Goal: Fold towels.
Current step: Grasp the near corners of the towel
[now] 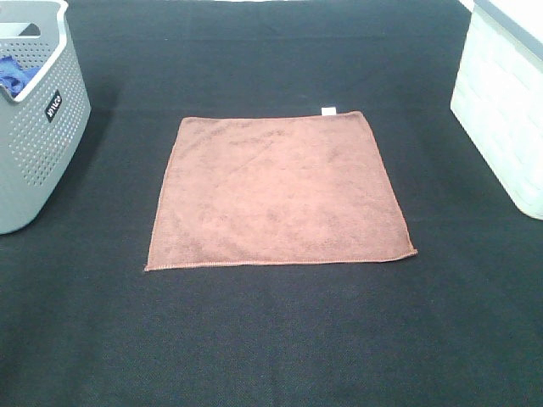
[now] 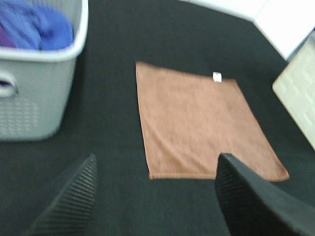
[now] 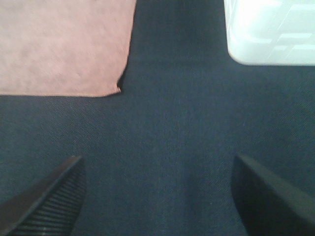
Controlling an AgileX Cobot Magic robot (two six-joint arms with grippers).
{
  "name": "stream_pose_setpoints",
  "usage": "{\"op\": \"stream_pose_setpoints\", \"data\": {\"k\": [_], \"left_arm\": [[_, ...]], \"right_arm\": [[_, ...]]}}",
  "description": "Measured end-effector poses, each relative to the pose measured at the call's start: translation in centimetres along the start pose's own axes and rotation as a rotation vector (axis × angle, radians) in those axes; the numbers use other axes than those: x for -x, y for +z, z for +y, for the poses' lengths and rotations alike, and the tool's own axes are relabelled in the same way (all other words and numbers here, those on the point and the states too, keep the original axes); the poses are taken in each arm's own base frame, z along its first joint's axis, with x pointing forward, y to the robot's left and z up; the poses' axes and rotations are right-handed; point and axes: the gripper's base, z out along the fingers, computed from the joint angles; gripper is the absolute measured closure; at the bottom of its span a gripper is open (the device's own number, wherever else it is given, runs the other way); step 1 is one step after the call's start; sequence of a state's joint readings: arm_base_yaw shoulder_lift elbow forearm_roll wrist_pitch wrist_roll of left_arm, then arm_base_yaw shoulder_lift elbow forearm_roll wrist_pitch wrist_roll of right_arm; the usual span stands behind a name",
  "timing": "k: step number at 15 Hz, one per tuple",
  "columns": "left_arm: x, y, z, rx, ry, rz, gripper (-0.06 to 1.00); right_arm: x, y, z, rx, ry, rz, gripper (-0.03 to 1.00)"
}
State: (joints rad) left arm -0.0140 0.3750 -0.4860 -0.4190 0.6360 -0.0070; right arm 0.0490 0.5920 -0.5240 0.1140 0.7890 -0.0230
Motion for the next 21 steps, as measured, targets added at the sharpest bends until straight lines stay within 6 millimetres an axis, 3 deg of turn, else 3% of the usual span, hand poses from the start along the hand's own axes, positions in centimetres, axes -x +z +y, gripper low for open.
{"op": "stream_pose_setpoints", "data": {"k": [4,7,9,11,12,15,16,18,21], "left_arm": [[-0.3,5.5,1.1,0.046,-0.089,0.265,0.29],[-1.7,11.1,2.9,0.099,-0.131,0.481,0.29],[-3.4,15.0,4.5,0.134,-0.165,0.579,0.29],[-4.3,17.8,5.4,0.138,-0.190,0.663,0.29],[-4.3,17.8,5.4,0.138,-0.190,0.663,0.29],[-5.2,22.3,6.4,0.124,-0.242,0.747,0.29],[-5.5,24.4,6.6,0.087,-0.277,0.781,0.29],[-5.7,26.9,6.6,0.019,-0.317,0.799,0.29],[-6.8,29.3,7.0,-0.041,-0.387,0.817,0.29]], "right_arm": [[1.1,6.1,-0.1,0.017,0.078,0.207,0.21],[1.1,11.4,0.4,0.085,0.190,0.388,0.21],[3.1,14.0,0.7,0.127,0.208,0.416,0.21],[5.1,16.0,0.8,0.145,0.204,0.415,0.21],[5.1,16.0,0.8,0.145,0.204,0.415,0.21],[7.2,19.0,0.9,0.179,0.163,0.442,0.21],[7.1,20.7,1.0,0.214,0.161,0.477,0.21],[7.0,22.7,0.2,0.267,0.196,0.513,0.21],[6.5,25.3,-1.6,0.348,0.262,0.530,0.21]]}}
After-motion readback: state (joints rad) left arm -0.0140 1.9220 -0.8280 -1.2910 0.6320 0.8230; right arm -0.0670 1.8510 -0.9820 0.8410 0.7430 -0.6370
